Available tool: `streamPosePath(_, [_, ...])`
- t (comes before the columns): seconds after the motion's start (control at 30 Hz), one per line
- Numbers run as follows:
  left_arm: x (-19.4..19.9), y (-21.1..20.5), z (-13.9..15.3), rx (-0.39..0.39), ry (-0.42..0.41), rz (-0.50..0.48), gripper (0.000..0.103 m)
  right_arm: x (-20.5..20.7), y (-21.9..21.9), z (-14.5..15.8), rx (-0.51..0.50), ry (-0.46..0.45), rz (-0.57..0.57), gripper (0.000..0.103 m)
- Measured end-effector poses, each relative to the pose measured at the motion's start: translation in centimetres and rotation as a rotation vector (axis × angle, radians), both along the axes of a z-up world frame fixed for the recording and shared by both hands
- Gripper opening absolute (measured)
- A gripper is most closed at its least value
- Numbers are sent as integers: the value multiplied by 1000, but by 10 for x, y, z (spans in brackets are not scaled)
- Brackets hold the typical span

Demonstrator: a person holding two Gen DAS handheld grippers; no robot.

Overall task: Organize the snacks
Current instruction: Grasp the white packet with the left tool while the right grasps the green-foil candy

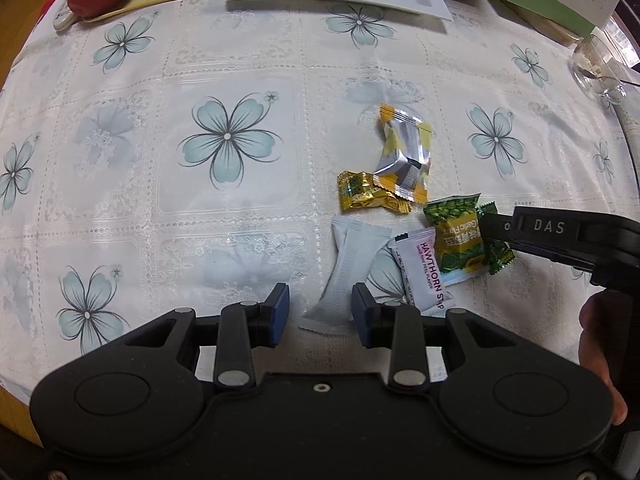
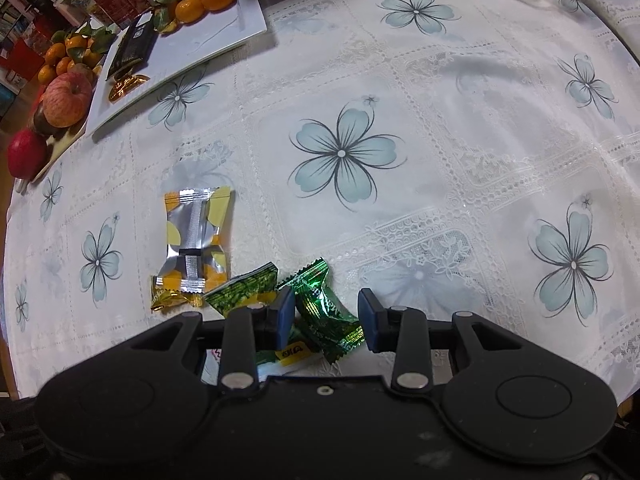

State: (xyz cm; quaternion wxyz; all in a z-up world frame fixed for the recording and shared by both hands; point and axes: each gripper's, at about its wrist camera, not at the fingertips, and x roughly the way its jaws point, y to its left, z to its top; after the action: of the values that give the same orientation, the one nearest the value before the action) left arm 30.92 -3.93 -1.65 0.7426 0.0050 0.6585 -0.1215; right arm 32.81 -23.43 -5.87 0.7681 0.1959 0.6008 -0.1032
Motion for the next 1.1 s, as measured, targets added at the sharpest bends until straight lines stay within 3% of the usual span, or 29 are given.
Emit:
streamPosePath(0.37, [-2,-22,-10,23,-4,-51,43,-1,8,-2,-36,34,31,35])
streamPosePath(0.53, [3,-23,-17,43,-3,-34,43,-2,9,-5,-36,60,41,27])
streamPosePath(0.6, [5,-23,-19,48,-5,-27,43,-3,9,-5,-24,60,43,21])
streamPosePath(1.1, [12,-36,-33,84,18,-29,43,-12,-15,12,63,37,-37,20])
